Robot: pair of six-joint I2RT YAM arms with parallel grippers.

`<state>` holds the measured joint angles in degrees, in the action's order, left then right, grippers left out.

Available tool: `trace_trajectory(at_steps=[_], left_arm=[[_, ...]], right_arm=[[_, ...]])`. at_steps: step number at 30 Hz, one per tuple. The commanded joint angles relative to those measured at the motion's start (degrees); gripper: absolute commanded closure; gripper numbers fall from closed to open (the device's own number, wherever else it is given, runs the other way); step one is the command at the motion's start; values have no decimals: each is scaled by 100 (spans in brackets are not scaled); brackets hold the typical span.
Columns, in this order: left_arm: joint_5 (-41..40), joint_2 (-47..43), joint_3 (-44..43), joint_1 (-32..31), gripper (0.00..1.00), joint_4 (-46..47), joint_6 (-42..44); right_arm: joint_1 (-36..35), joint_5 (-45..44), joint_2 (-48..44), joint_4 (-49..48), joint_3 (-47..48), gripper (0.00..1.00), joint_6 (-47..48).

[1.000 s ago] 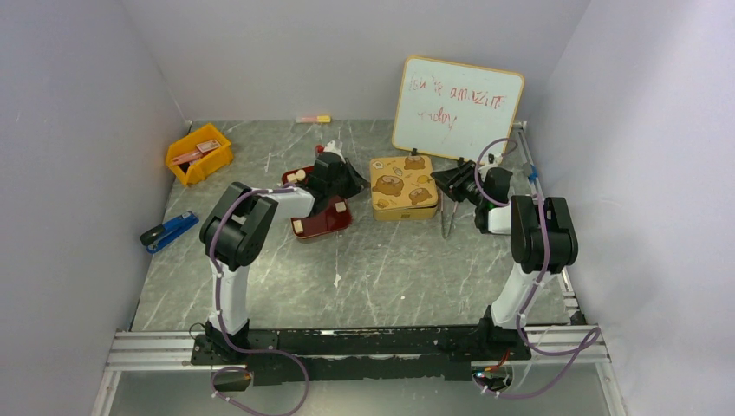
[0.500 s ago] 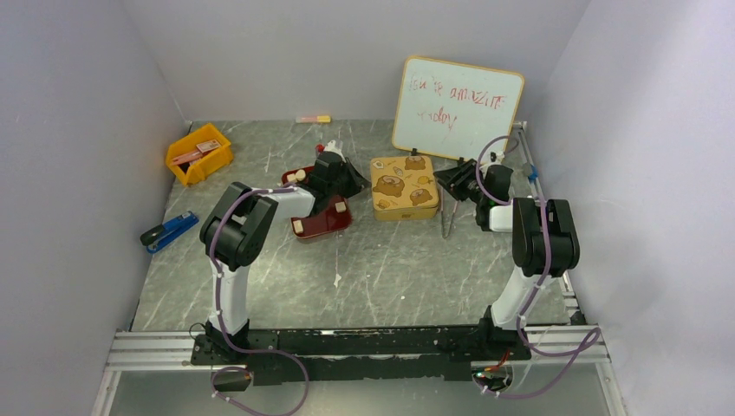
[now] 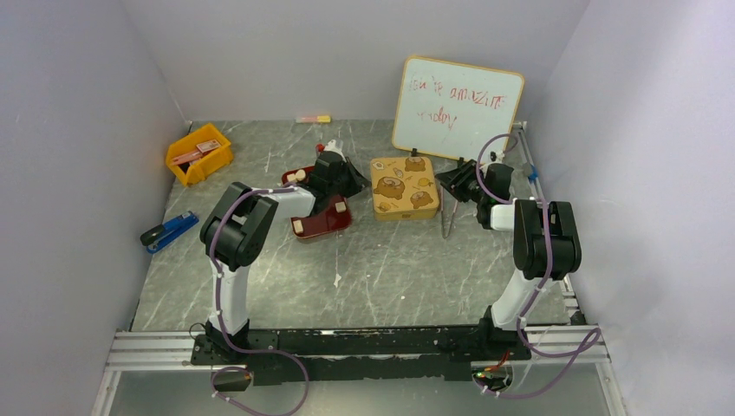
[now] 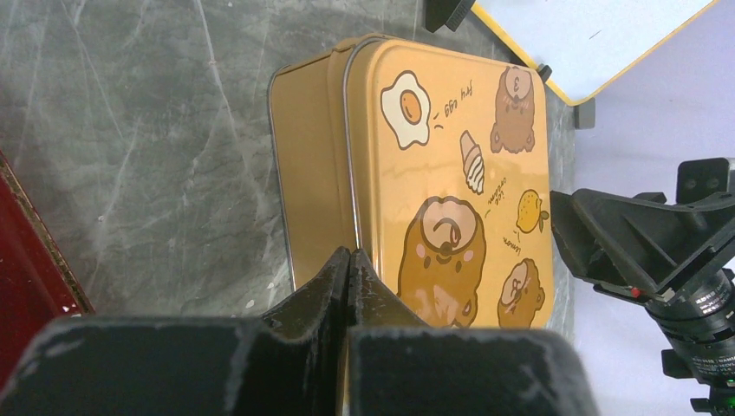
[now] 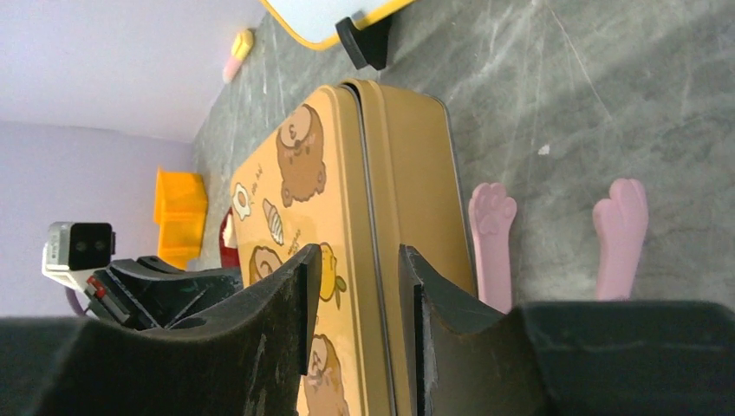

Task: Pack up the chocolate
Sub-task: Close the box lid on the packing box.

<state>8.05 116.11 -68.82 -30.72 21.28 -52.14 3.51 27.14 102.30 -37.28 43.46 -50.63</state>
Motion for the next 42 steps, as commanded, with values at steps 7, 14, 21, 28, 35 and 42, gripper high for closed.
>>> trace_trajectory(at_steps=[7, 14, 21, 28, 35, 42], left_arm=[[-14, 14, -269, -68, 95, 50, 79], [-3, 84, -405, -70, 95, 2, 96], [5, 219, -590, -74, 95, -72, 142], [40, 354, -752, -72, 95, -139, 173], [56, 437, -862, -68, 95, -153, 179], [65, 434, -883, -70, 95, -141, 153]], right_arm=[[-11, -44, -148, 124, 168, 58, 290], [-135, -21, -47, 207, 257, 58, 355], [-243, -72, 45, 256, 327, 58, 413], [-271, -111, 122, 288, 369, 57, 438], [-281, -205, 113, 439, 400, 57, 542], [-296, -219, 123, 565, 417, 56, 611]])
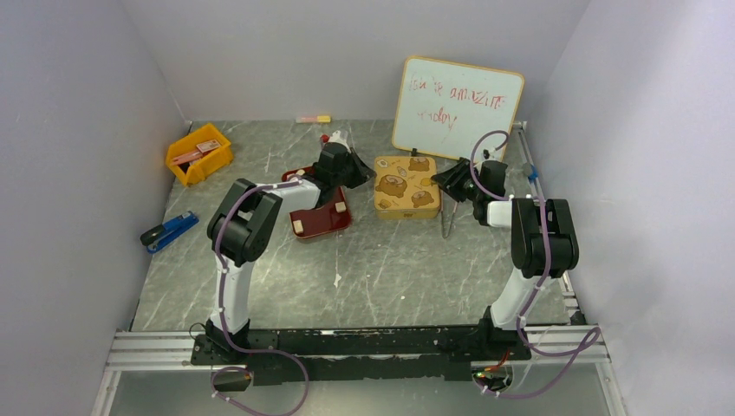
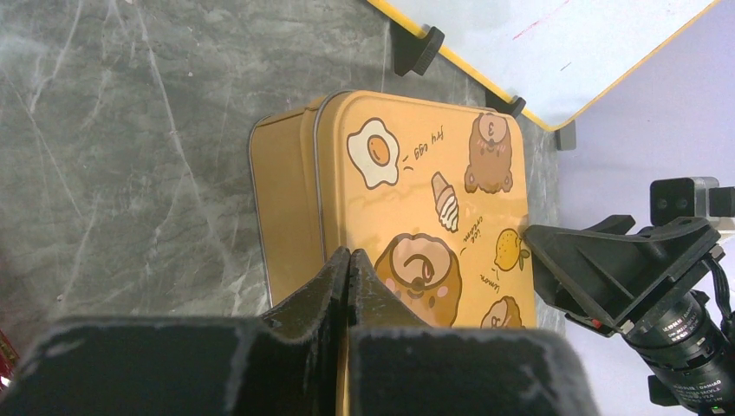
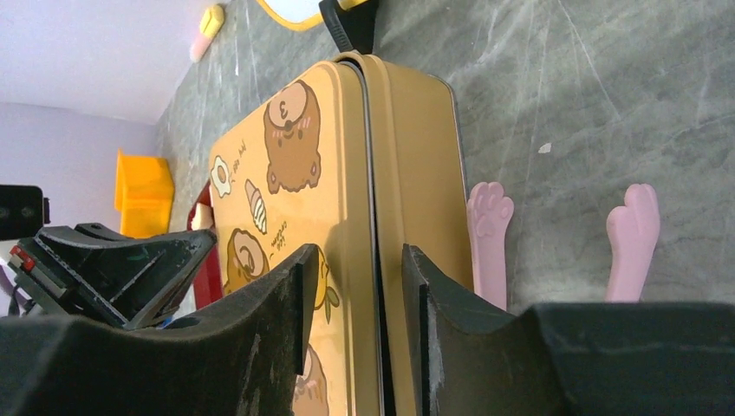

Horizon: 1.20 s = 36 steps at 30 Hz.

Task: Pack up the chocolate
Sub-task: Close the box lid on the packing box.

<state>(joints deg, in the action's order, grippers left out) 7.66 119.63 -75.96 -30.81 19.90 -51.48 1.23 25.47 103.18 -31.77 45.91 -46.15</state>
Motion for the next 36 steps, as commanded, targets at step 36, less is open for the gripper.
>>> trace_trajectory(at_steps=[36], left_arm=[[140, -108, 14, -68, 95, -14, 64]], right_arm=[[-748, -393, 207, 714, 59, 76, 457]])
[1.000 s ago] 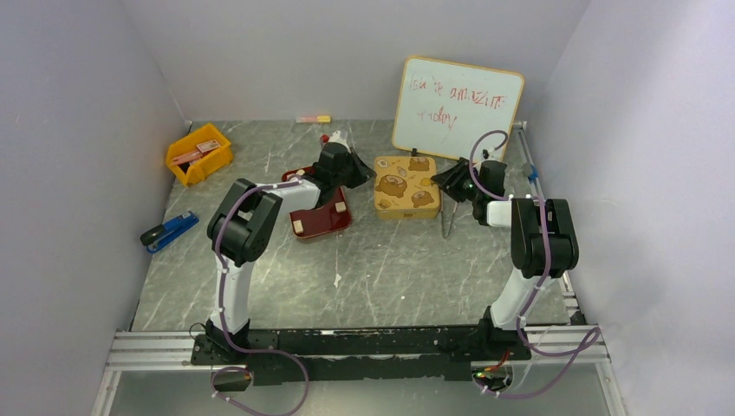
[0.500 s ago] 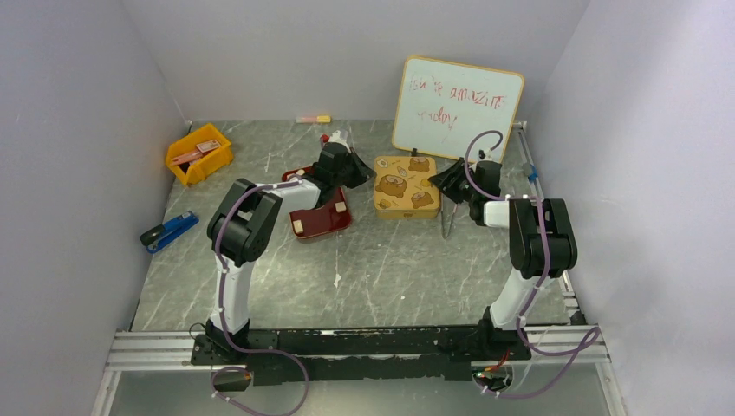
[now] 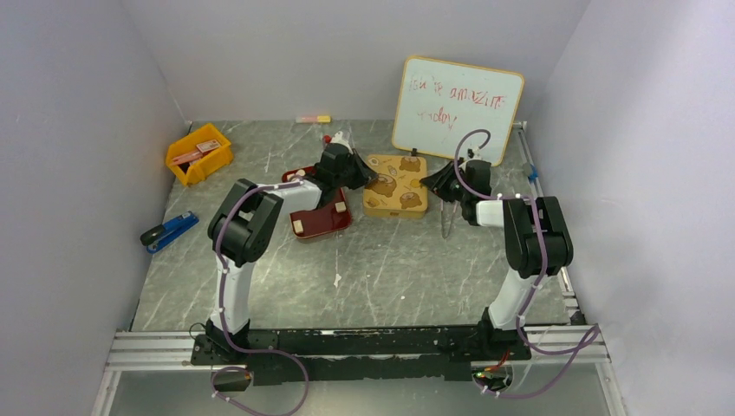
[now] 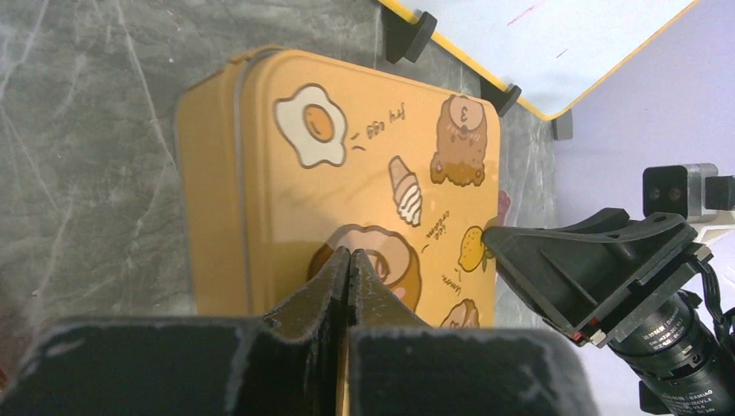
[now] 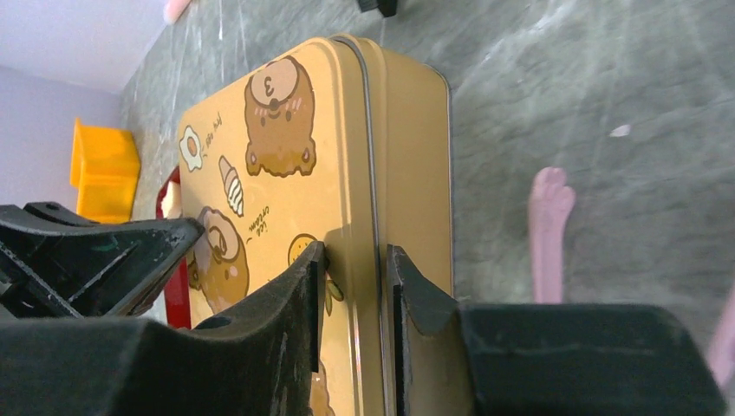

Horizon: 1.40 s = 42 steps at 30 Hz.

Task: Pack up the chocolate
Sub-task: Close the box lid on the packing box.

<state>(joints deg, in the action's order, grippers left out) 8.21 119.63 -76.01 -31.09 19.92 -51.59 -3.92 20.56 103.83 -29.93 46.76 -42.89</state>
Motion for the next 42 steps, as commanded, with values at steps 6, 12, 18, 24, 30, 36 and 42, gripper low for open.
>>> trace_trajectory(at_steps=[6, 12, 18, 24, 30, 36, 42], left_arm=[[31, -257, 148, -19, 95, -36, 106], [29, -376, 170, 39, 95, 22, 131], [-69, -642, 321, 130, 95, 176, 238], [-91, -828, 314, 266, 93, 223, 333], [30, -746, 313, 455, 88, 315, 322], [307, -358, 218, 565, 87, 458, 214], [493, -17, 24, 587, 87, 522, 185]], right_arm=[[-319, 1, 97, 559, -32, 71, 107], [-307, -68, 10, 678, 82, 62, 158], [-295, -102, 12, 789, 306, 54, 180], [-267, -94, 56, 865, 556, 53, 186], [-262, -87, 235, 966, 881, 53, 214], [-247, -130, 360, 1052, 1051, 52, 254], [-214, -131, 490, 1050, 1160, 52, 265]])
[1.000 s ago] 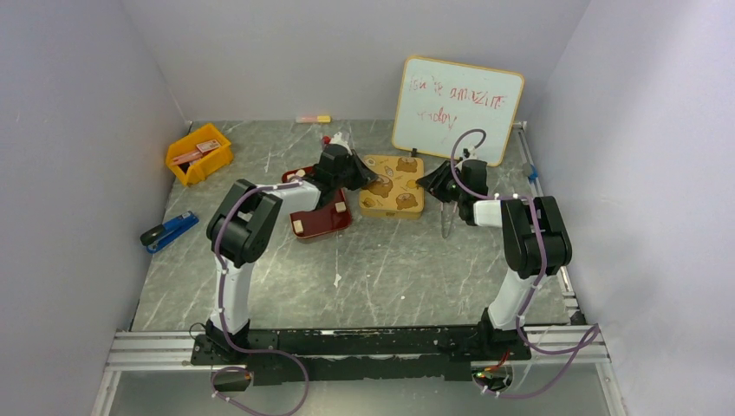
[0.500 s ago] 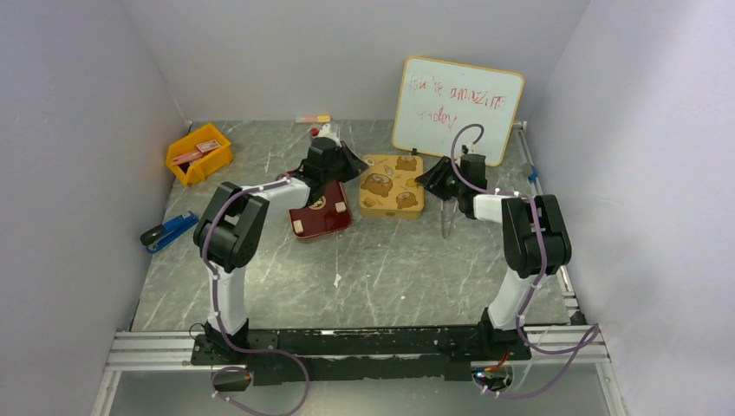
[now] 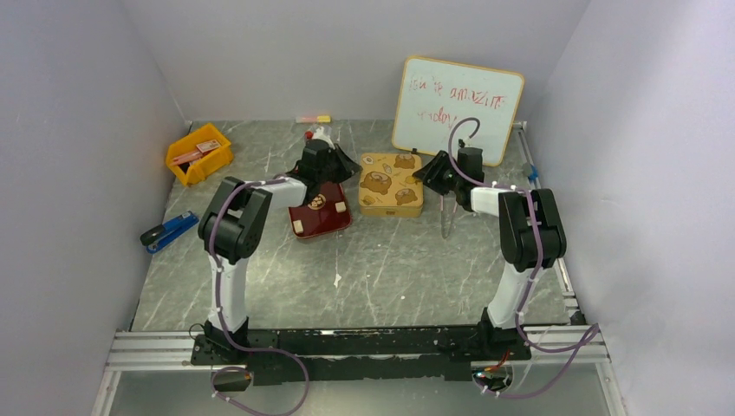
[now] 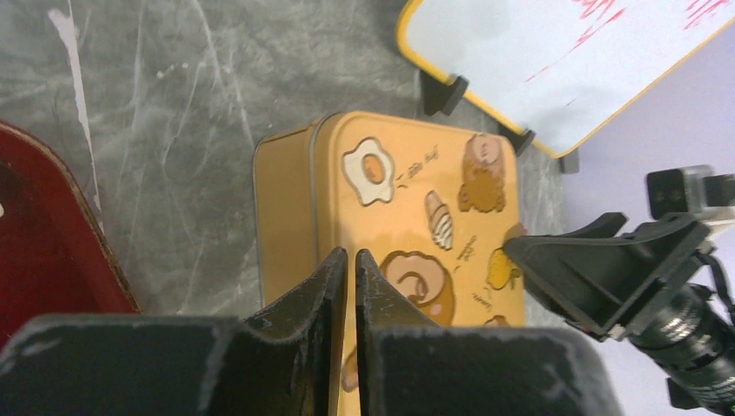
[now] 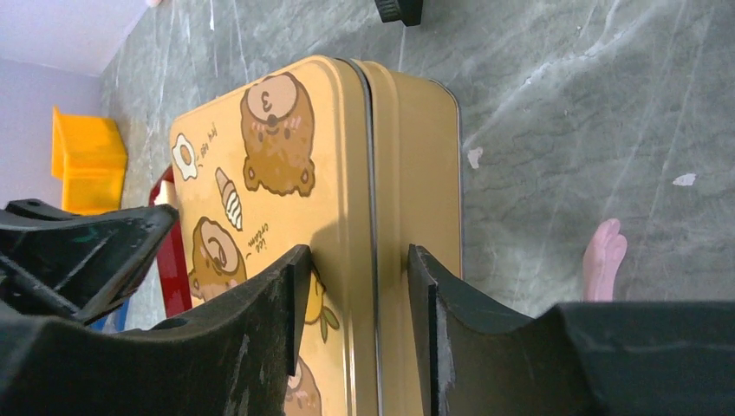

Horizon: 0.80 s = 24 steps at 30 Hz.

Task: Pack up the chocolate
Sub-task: Close the box lid on the packing box.

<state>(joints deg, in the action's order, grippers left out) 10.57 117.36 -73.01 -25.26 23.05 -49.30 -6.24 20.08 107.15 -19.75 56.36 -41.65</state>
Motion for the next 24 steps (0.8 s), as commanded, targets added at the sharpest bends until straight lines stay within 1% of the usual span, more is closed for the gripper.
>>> trace_trajectory(at_steps=[1, 8, 24], left_arm=[[291, 256, -301, 8, 86, 213, -50], [401, 438, -355, 38, 86, 323, -141], [543, 726, -701, 25, 84, 150, -124]], right_arm=[[18, -84, 171, 40, 219, 52, 147], [34, -92, 171, 54, 200, 52, 164], [53, 16, 310, -54, 39, 52, 150]])
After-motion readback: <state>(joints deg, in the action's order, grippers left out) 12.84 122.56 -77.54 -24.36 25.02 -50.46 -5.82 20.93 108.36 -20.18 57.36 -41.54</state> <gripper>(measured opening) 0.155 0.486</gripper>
